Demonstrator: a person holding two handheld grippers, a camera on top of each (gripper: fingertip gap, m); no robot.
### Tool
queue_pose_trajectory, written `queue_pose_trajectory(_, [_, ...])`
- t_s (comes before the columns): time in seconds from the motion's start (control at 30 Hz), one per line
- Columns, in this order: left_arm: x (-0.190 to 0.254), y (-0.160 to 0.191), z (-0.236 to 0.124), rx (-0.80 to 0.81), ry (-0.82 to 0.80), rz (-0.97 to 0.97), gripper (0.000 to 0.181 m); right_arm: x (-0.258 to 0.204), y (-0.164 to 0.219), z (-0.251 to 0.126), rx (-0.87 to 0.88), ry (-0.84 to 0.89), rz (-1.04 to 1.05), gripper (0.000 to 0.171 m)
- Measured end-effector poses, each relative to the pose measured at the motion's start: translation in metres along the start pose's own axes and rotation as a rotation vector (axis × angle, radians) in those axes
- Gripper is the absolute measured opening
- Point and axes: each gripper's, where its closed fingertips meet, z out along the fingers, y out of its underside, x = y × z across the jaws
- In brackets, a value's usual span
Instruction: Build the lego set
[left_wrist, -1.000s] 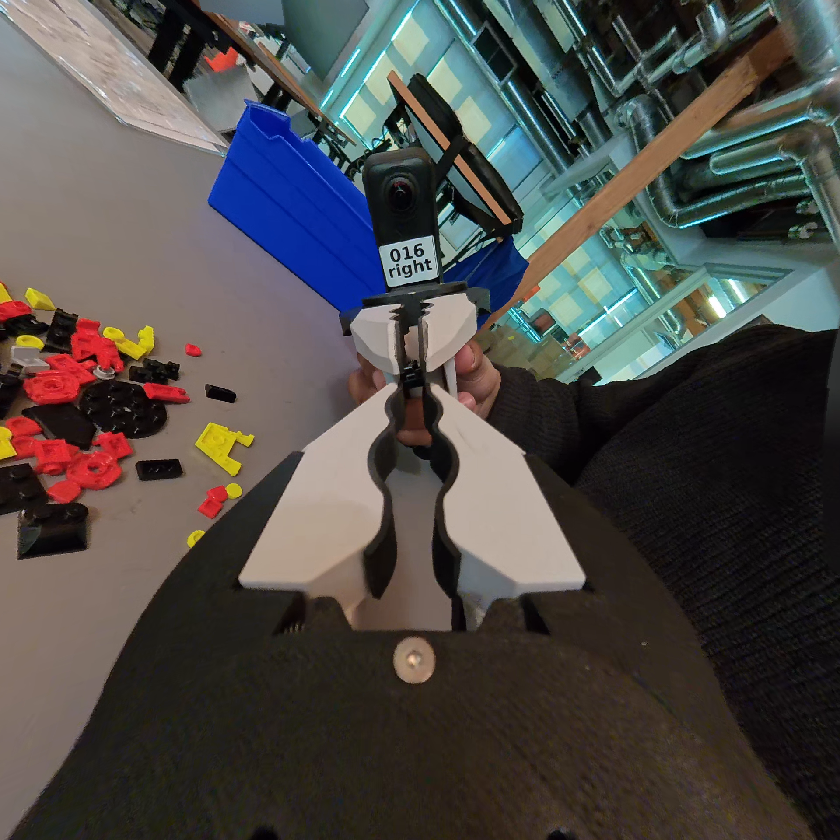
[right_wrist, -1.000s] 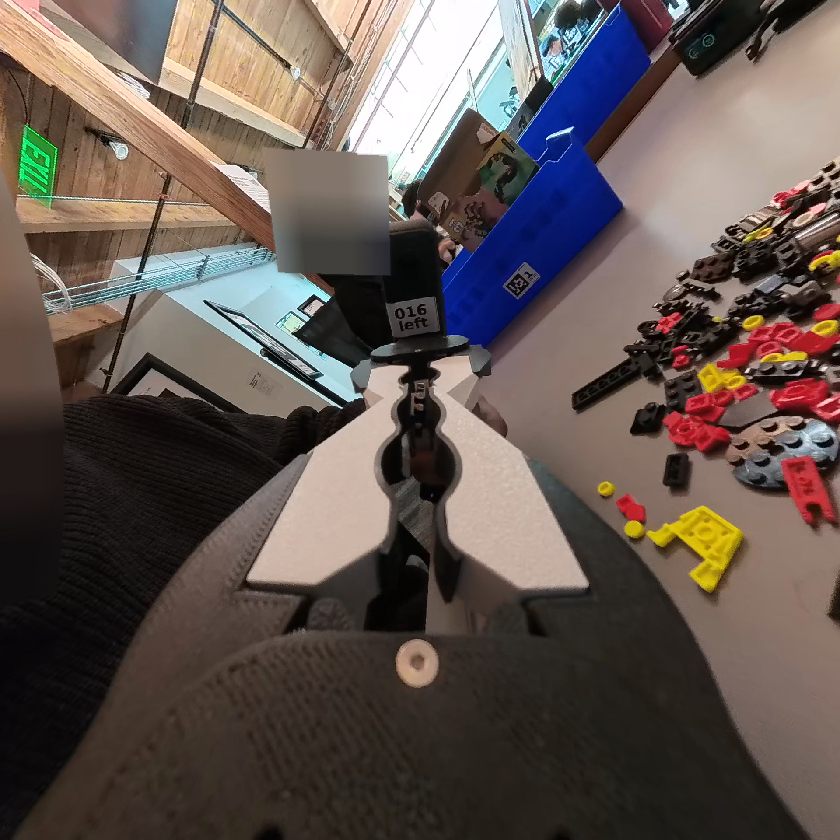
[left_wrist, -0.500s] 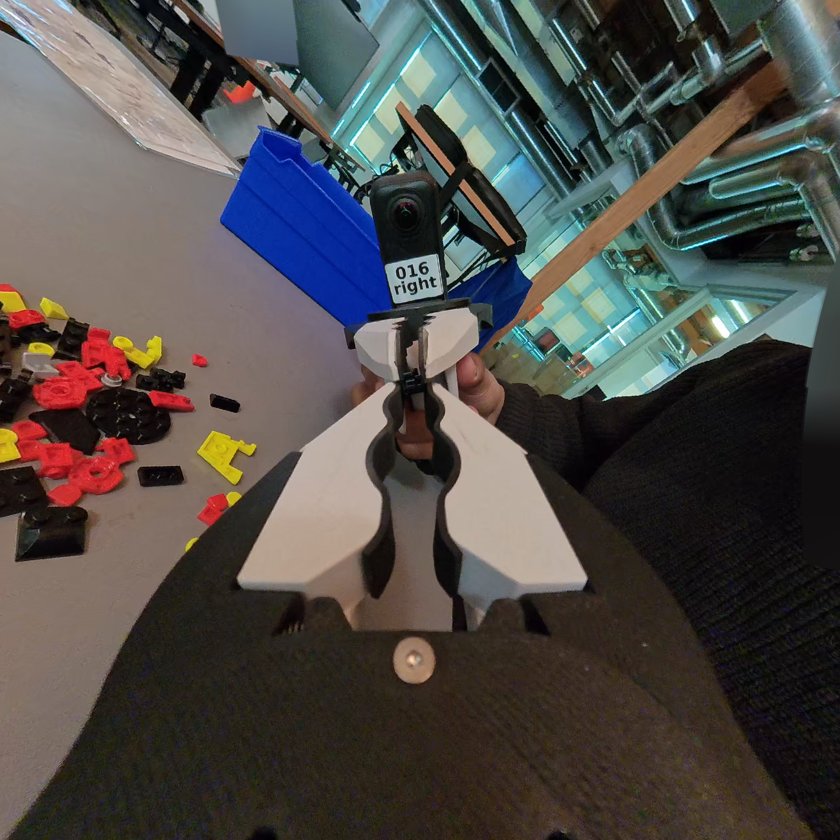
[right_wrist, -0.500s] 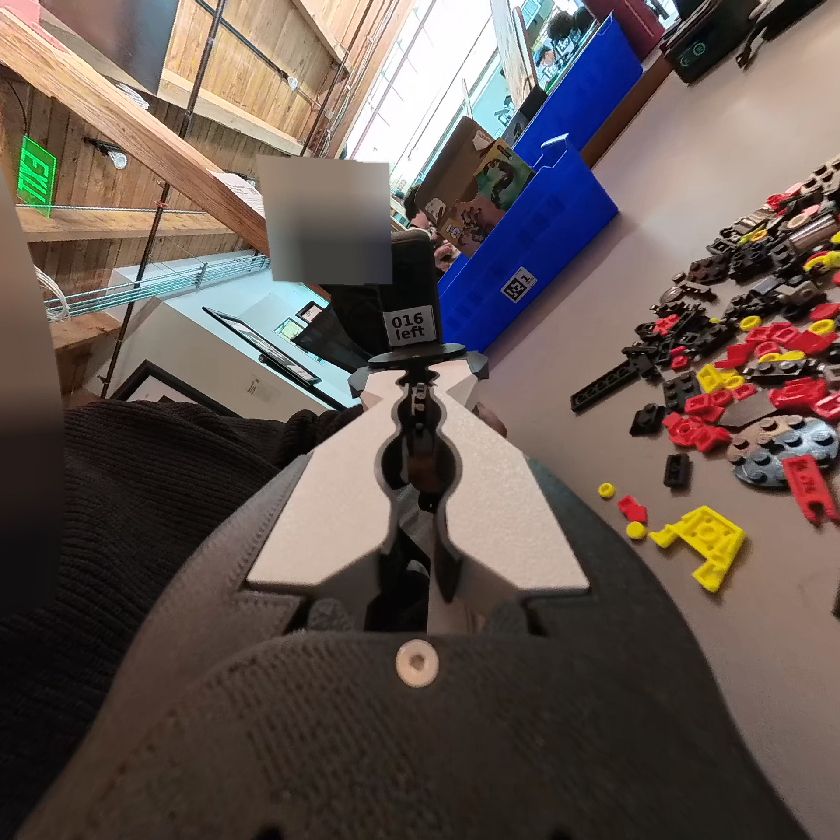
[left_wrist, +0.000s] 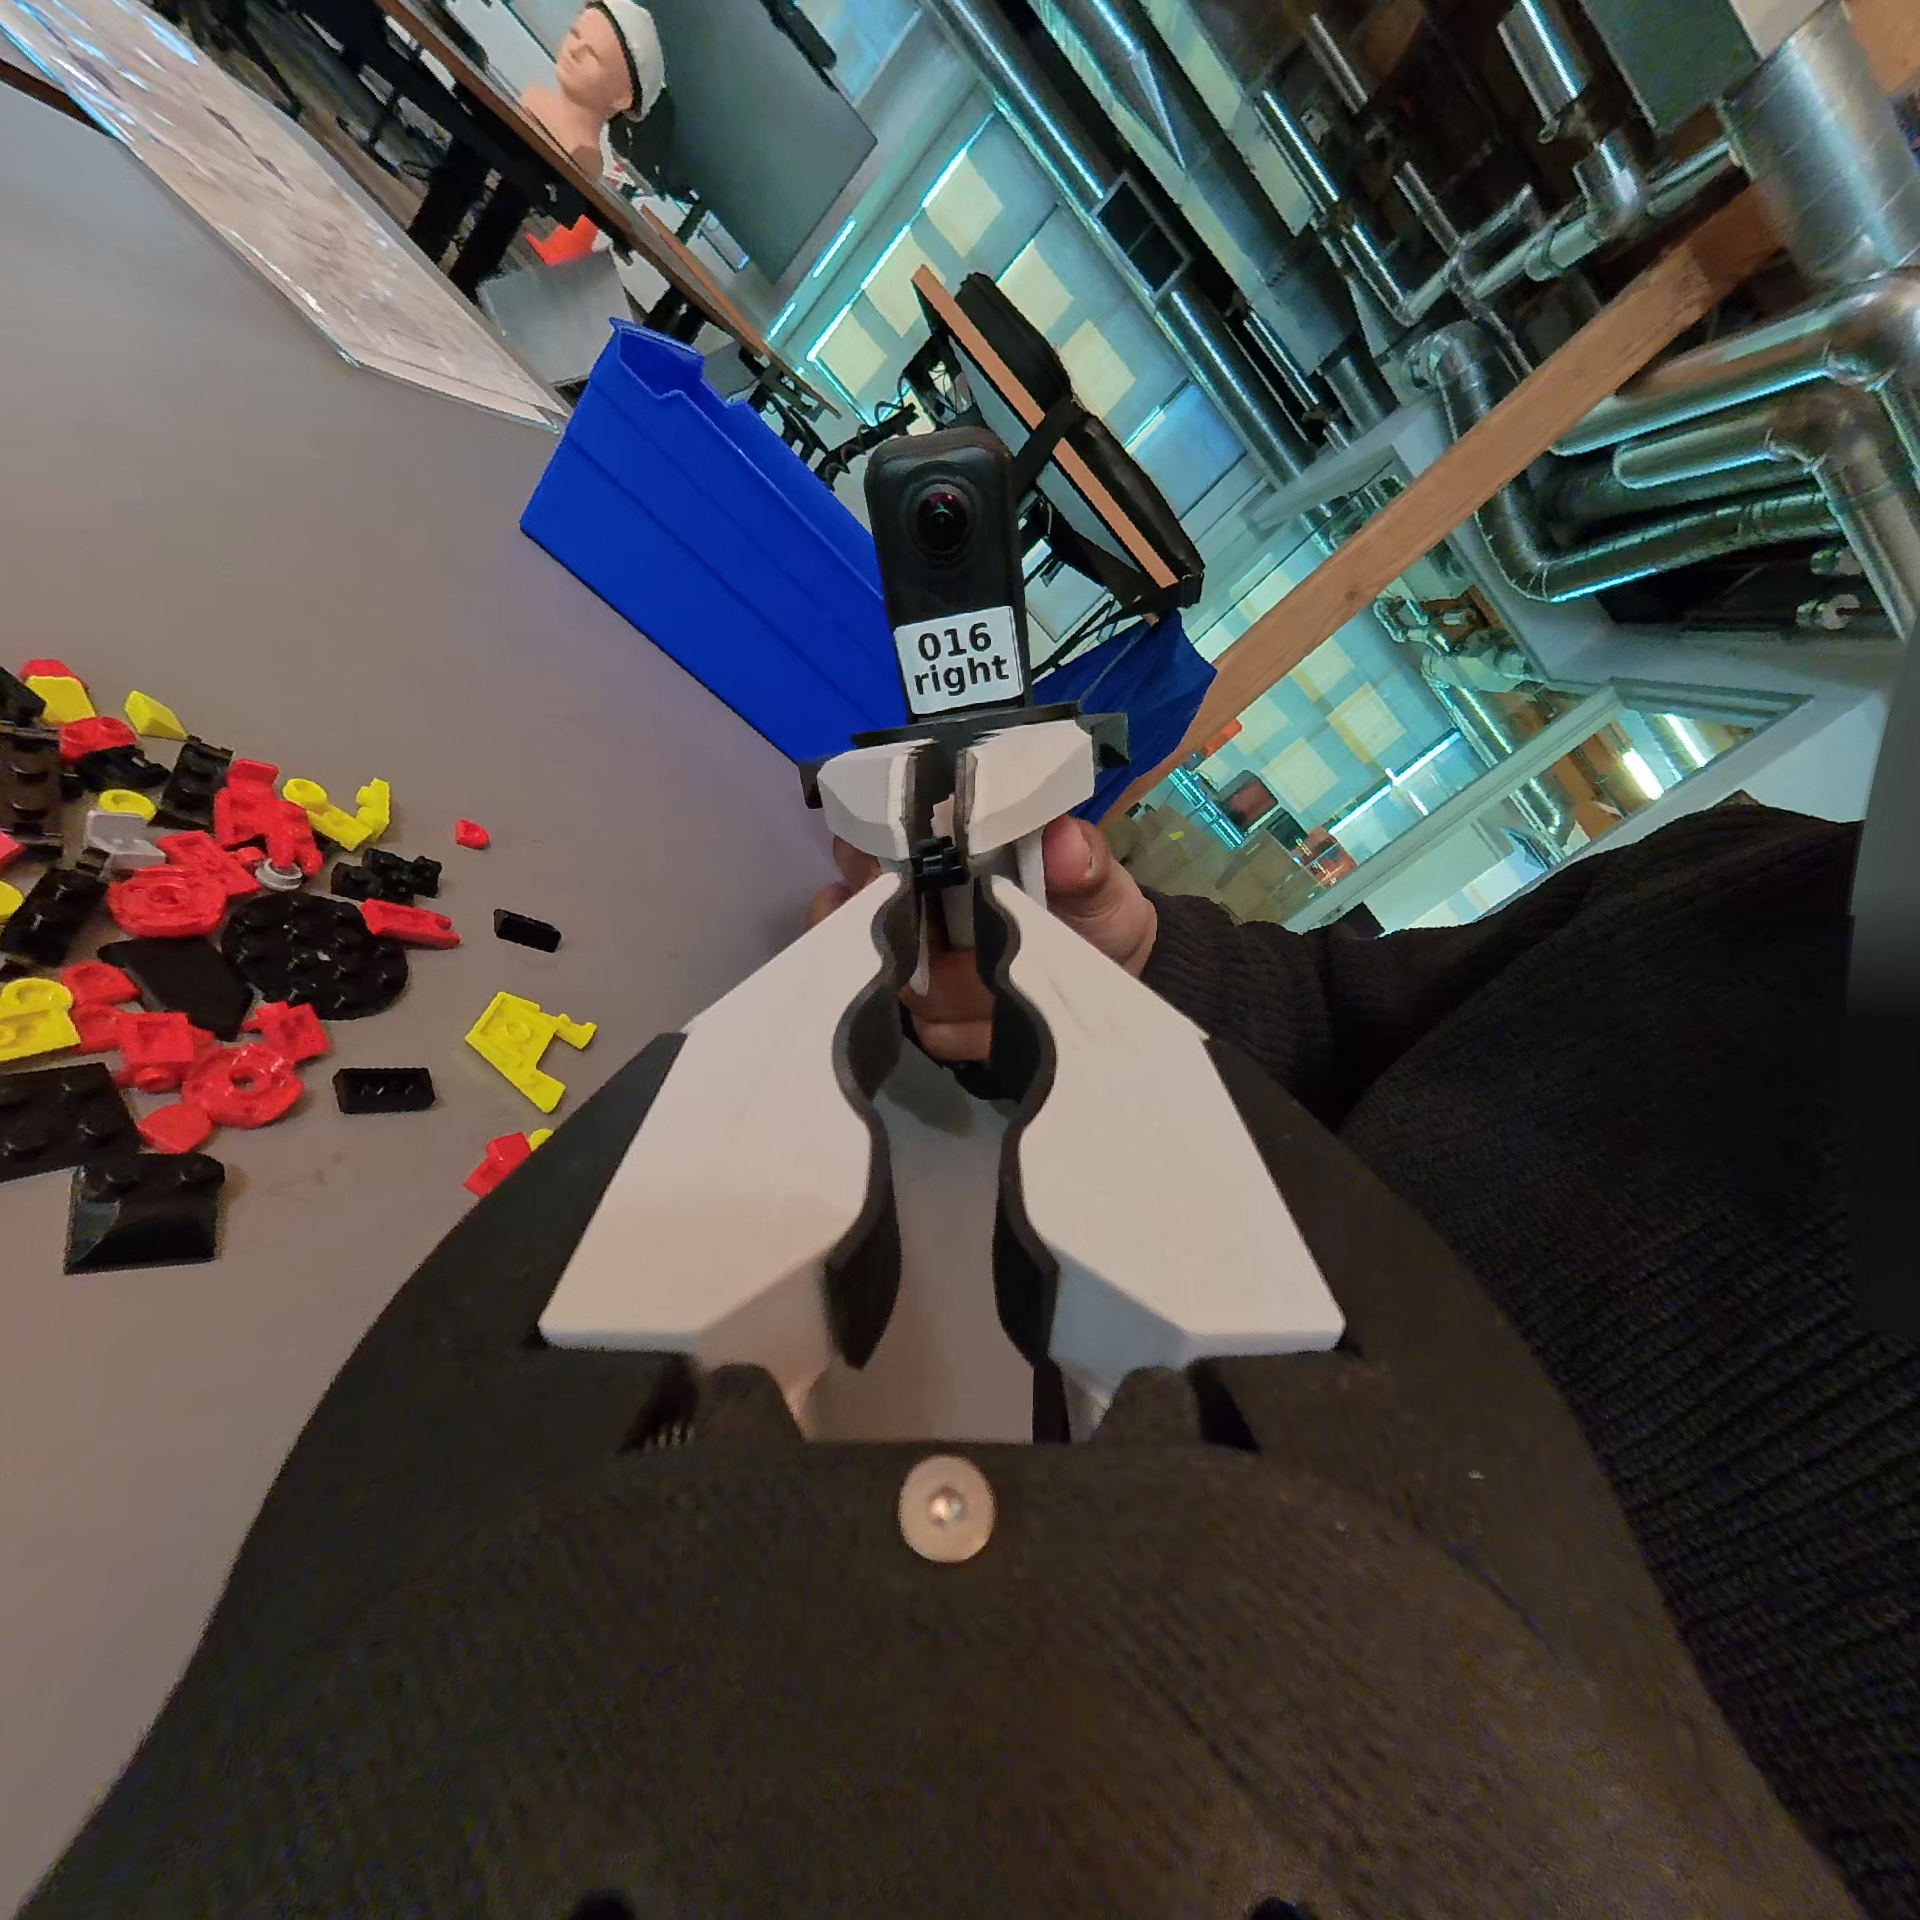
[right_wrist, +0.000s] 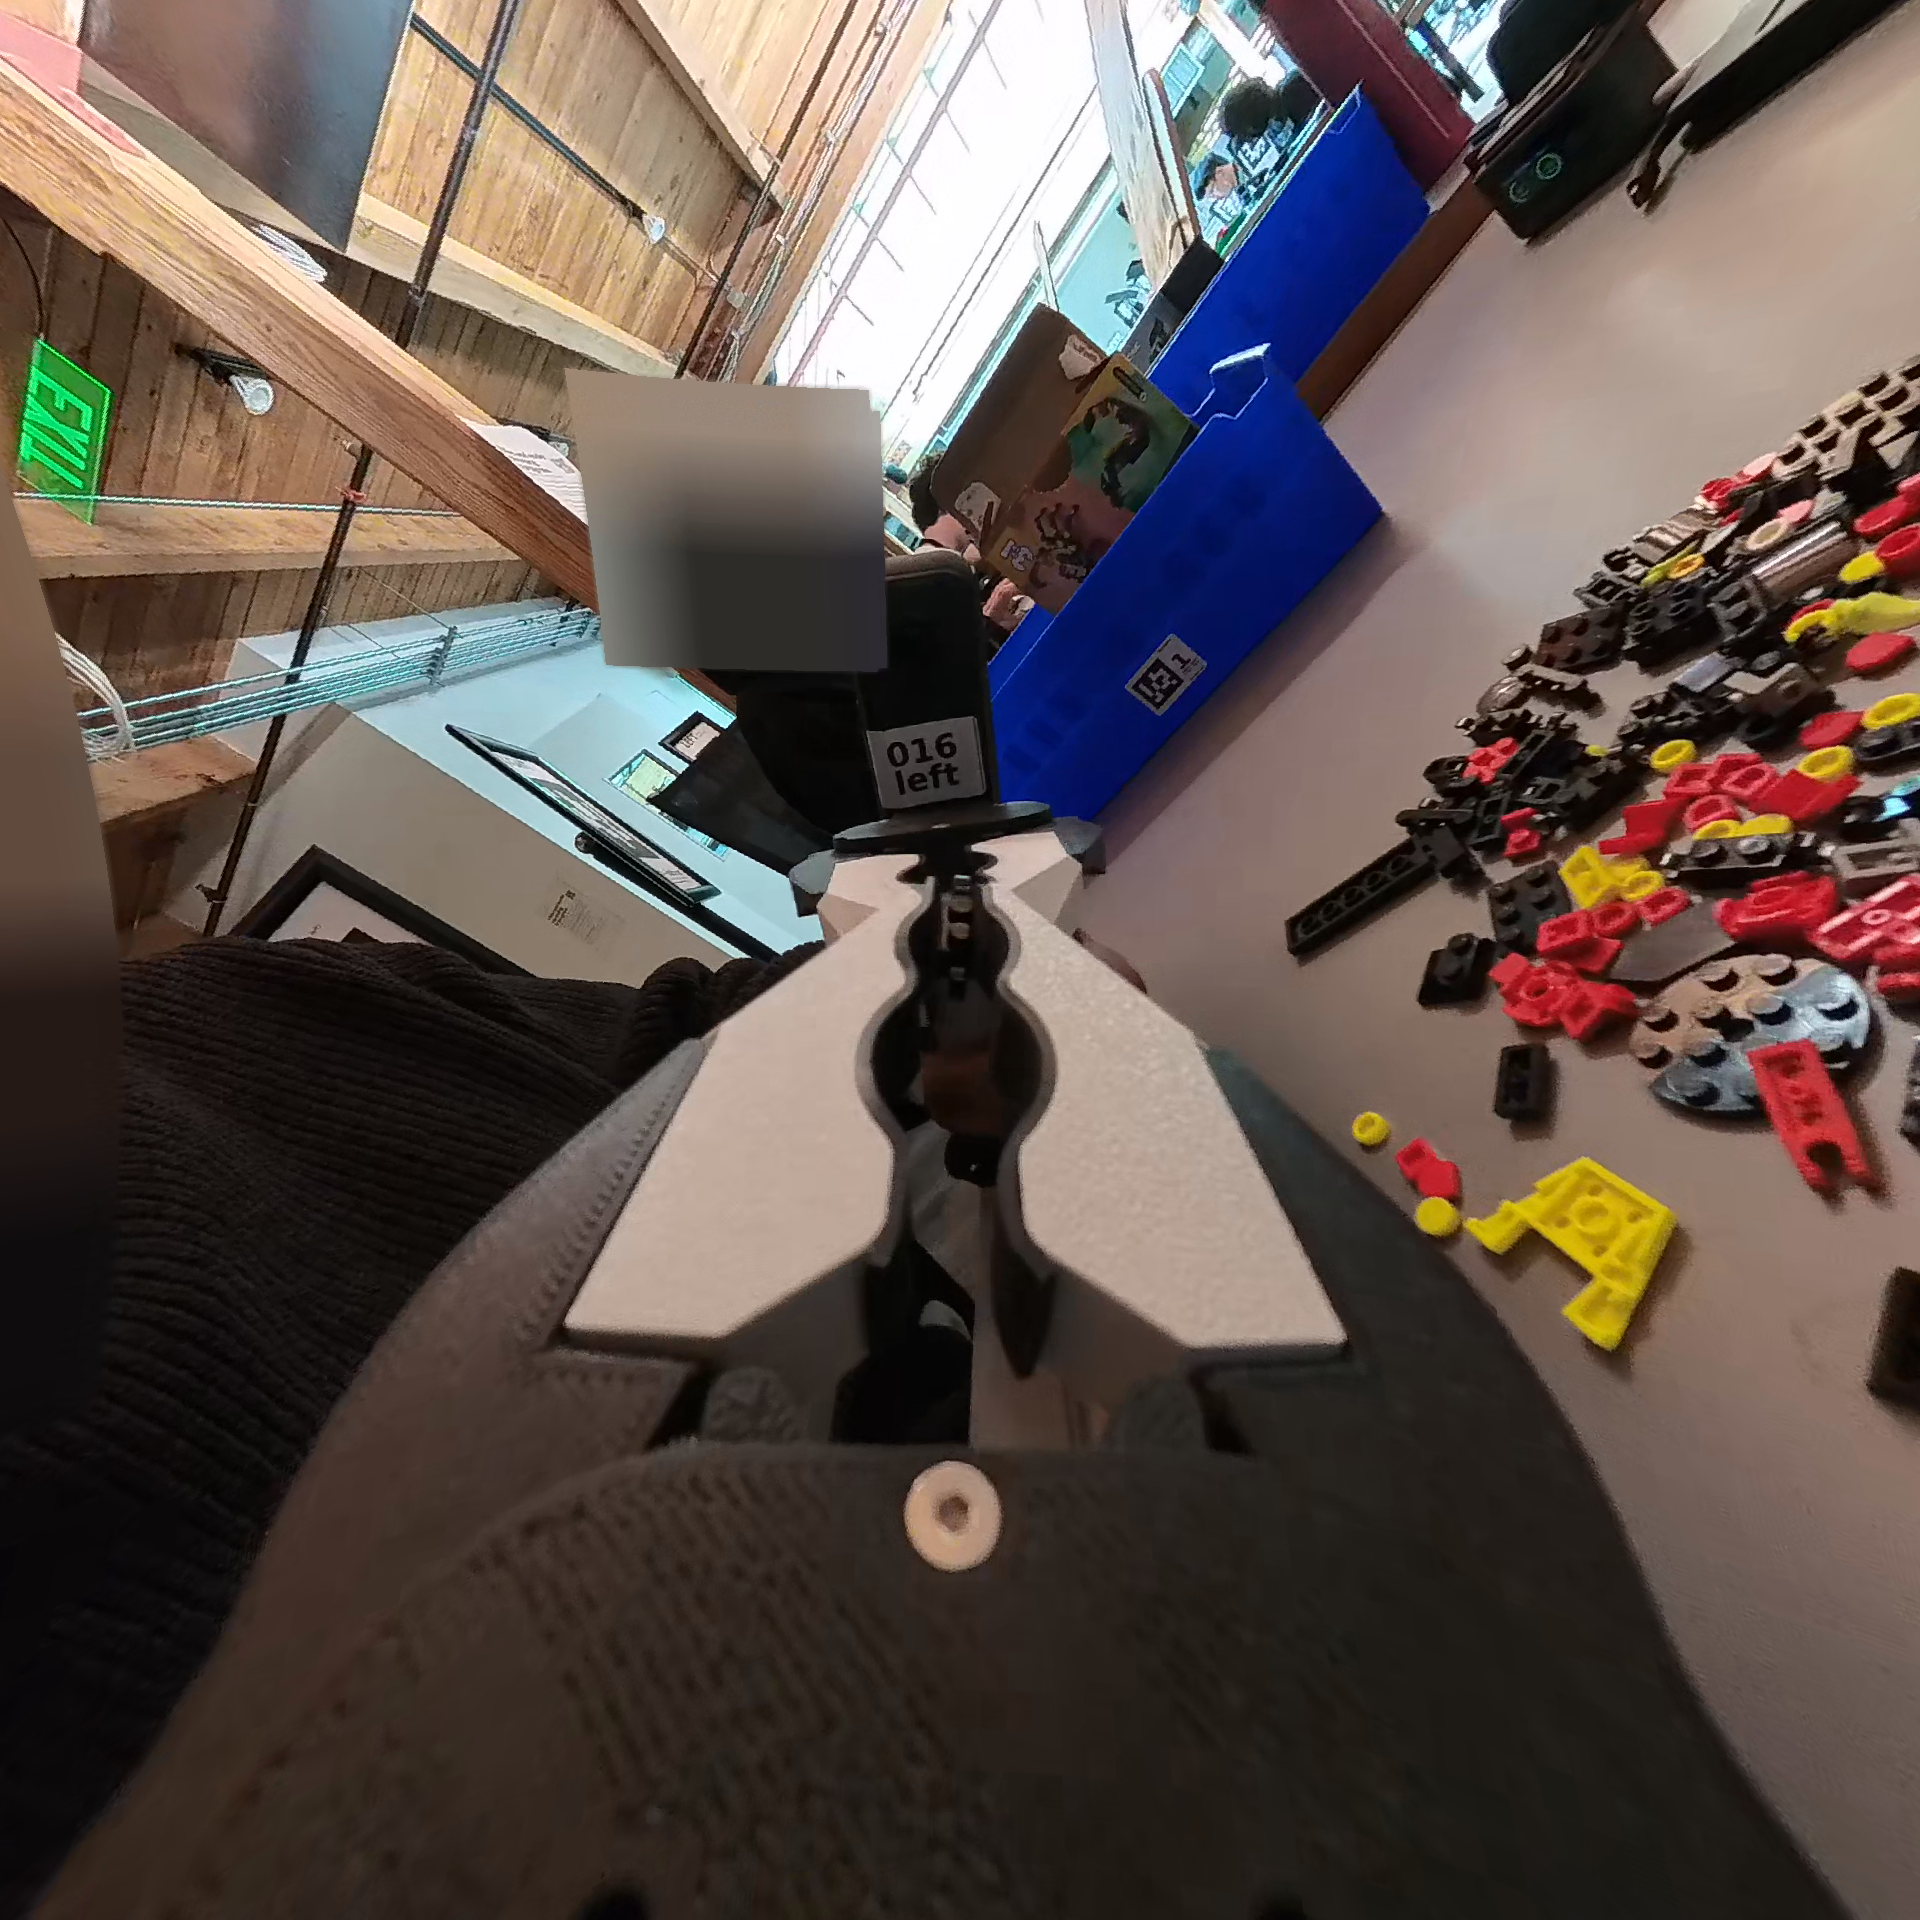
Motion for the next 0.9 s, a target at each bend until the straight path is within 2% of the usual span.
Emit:
queue_pose_trajectory(0.5, [-0.002,-0.001,0.000,0.009,-0.008,-0.018,0.003,0.001,-0.001,0.000,0.006,0.014,-0.043,0.004])
queue_pose_trajectory(0.6, [-0.003,-0.003,-0.001,0.022,-0.013,-0.027,0.003,0.000,-0.008,-0.003,0.048,0.017,-0.063,0.017])
queue_pose_trajectory(0.7, [-0.002,-0.006,-0.003,0.035,-0.004,-0.044,0.003,-0.002,-0.019,-0.010,0.103,0.009,-0.083,0.016])
queue_pose_trajectory(0.9, [0.002,-0.007,-0.001,0.031,0.004,-0.058,0.003,0.000,-0.006,-0.004,0.032,0.041,-0.142,0.016])
